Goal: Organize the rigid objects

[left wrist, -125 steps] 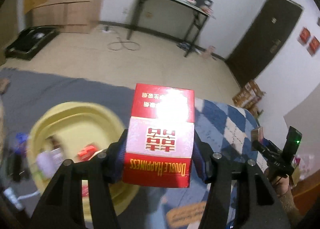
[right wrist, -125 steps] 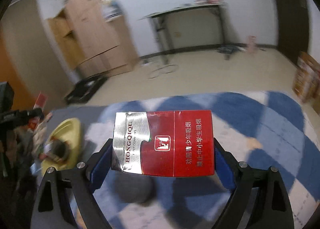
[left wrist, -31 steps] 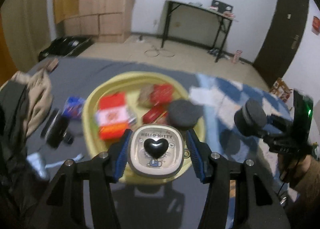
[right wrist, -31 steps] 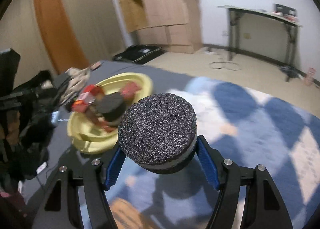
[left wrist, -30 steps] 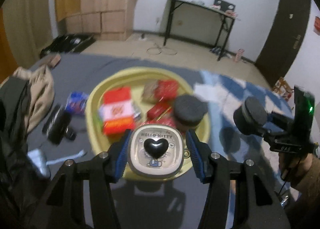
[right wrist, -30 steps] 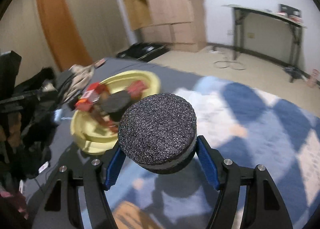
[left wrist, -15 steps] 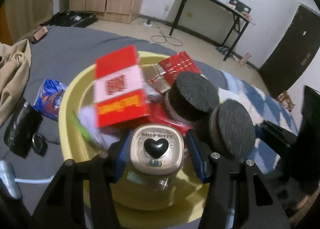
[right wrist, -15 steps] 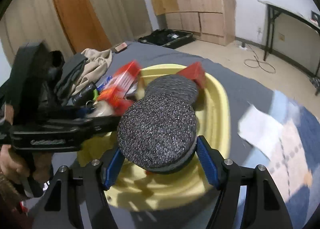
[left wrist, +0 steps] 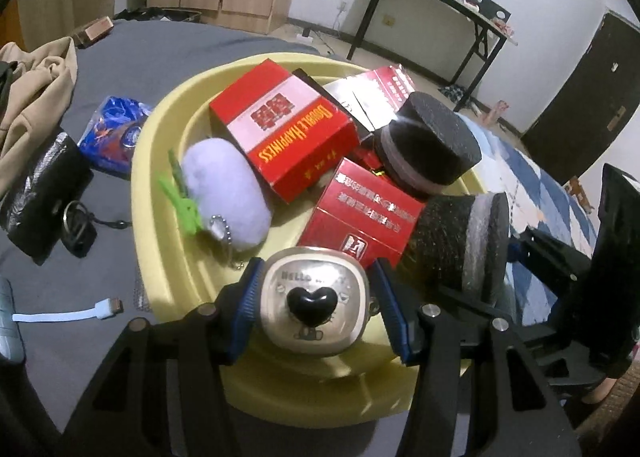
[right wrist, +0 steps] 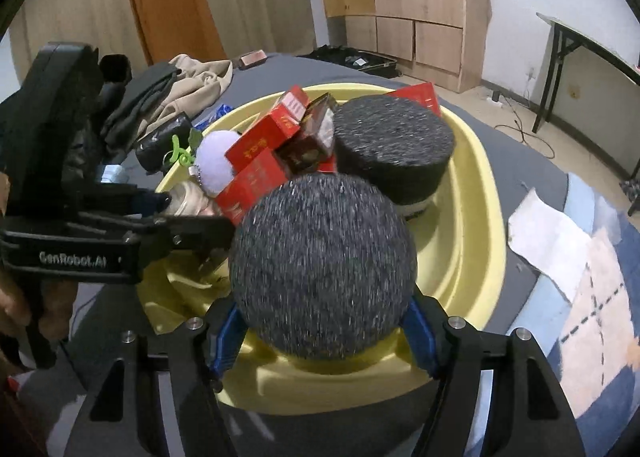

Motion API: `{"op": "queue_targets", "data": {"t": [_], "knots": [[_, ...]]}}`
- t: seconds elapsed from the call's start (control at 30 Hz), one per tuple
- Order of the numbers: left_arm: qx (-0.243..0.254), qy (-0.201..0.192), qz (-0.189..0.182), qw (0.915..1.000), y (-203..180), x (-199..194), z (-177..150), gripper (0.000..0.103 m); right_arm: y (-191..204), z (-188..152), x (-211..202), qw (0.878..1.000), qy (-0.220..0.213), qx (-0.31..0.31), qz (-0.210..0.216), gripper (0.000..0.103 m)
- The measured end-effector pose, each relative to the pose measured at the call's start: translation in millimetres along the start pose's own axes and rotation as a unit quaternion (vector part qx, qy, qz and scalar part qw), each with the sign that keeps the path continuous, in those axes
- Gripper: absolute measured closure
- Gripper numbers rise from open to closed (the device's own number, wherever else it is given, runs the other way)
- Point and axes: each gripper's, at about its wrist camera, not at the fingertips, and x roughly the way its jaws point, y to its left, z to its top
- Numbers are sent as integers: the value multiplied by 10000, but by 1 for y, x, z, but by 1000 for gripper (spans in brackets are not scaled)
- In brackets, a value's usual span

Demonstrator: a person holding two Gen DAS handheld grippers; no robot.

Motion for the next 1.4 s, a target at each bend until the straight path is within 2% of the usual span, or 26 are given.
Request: {"op": "queue_targets", "data": {"t": [0.07,0.1,0.17,0.2,0.27,0.37,0.43,0.5,0.63,0.83,0.9,0.93,1.03,1.2,1.4], "knots": [[-25,-65,12,10000,1,-3,-3,46,-1,0,-5,9999,-23,116,81,30],[-49,-116,53,9999,1,-7,-4,38,-2,-1,-8,9998,-51,161,116,22],[-156,-259,72,9995,0,-20,-11,31,-2,-3,-19,9996,-147,207,133,2],[-211,-307,98,9993,-1,-31,-15,21,-3,-7,-26,9994,-164,264,120,0],[-281,-453,146,9985,-2,-53,-26,8,-10,-21,-46,9988,-192,408,175,0],[-288,-575,97,9979,-3,-91,-46,0,-14,-47,-76,9982,-265,533,-7,0],[-302,-535,72,9981,-4,-110,-60,0,-17,-67,-95,9977,-308,568,-180,0],[-307,-335,-39,9990,-7,-114,-73,0,-17,-83,-104,9977,-269,518,-350,0],[-307,-140,118,9994,-16,-81,-80,0,-15,-104,-90,9974,107,399,-598,0],[-247,-215,597,9977,-26,-24,-96,0,-14,-82,-47,9941,245,165,-1048,0],[-302,-234,866,9955,-26,-11,-98,0,-11,-75,-38,9928,301,41,-1161,0],[-192,-381,1010,9940,-30,-9,-101,0,-8,-72,-35,9924,312,-41,-1188,0],[247,-305,1585,9866,-47,5,-102,0,-7,-64,-26,9928,329,-97,-1146,0],[156,-320,1661,9855,-46,11,-93,0,-3,-54,-13,9916,328,-146,-1239,0],[163,-322,1683,9851,-47,13,-88,0,-5,-62,-19,9915,281,-158,-1257,0]]}}
